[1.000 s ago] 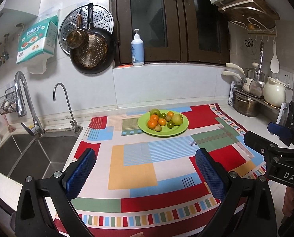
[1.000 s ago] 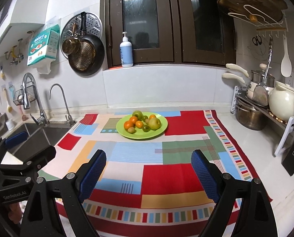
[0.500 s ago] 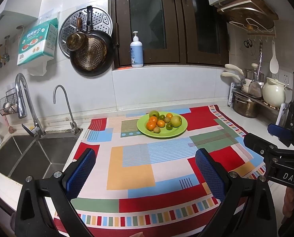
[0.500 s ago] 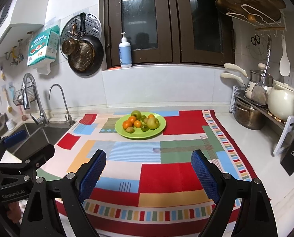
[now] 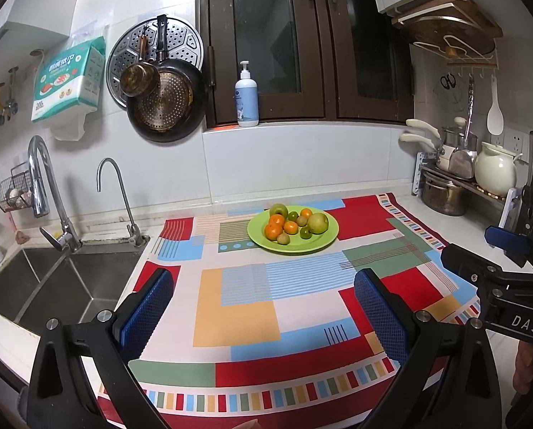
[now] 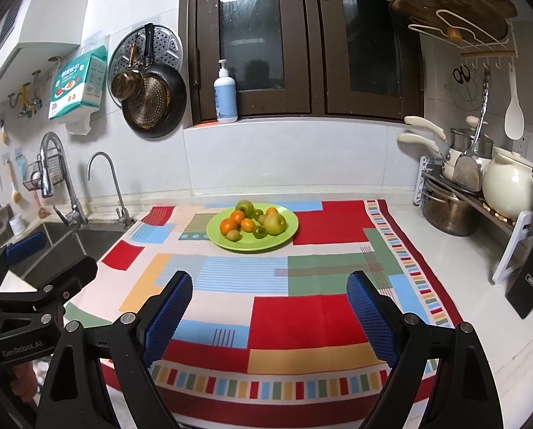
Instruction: Organize fruits
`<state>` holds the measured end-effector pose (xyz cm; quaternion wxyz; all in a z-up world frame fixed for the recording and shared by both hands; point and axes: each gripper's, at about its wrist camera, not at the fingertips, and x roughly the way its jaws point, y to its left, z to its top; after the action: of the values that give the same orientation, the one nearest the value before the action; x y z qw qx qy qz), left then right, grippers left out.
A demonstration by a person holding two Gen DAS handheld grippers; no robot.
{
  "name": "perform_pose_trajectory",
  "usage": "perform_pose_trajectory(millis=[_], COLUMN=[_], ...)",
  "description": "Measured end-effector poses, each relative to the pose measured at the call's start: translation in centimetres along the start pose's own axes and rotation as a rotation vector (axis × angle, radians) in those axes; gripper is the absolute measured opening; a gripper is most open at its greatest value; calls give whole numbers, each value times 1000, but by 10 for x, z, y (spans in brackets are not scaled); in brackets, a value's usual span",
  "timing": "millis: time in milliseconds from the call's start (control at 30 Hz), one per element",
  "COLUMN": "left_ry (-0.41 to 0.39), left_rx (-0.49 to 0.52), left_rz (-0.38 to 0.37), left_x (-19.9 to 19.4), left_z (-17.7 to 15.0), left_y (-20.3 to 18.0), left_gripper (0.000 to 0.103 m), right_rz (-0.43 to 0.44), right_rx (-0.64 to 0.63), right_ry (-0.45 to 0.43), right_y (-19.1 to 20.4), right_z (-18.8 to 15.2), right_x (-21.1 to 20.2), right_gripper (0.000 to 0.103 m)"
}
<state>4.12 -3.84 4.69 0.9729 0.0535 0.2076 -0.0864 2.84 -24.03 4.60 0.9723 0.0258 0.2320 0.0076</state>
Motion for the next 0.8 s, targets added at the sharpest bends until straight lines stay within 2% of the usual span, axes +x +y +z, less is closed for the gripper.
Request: perform_pose_trajectory(millis=[800], left_ry=[-27], left_rx=[12], left_rz=[-23], left_x=[3], left_z=[4], left_y=[9], left_gripper=[103], right_rz=[-10], right_rx=[0], right_ry=[-9], right_y=[7], right_z=[1], right_x=[2], right_gripper=[89])
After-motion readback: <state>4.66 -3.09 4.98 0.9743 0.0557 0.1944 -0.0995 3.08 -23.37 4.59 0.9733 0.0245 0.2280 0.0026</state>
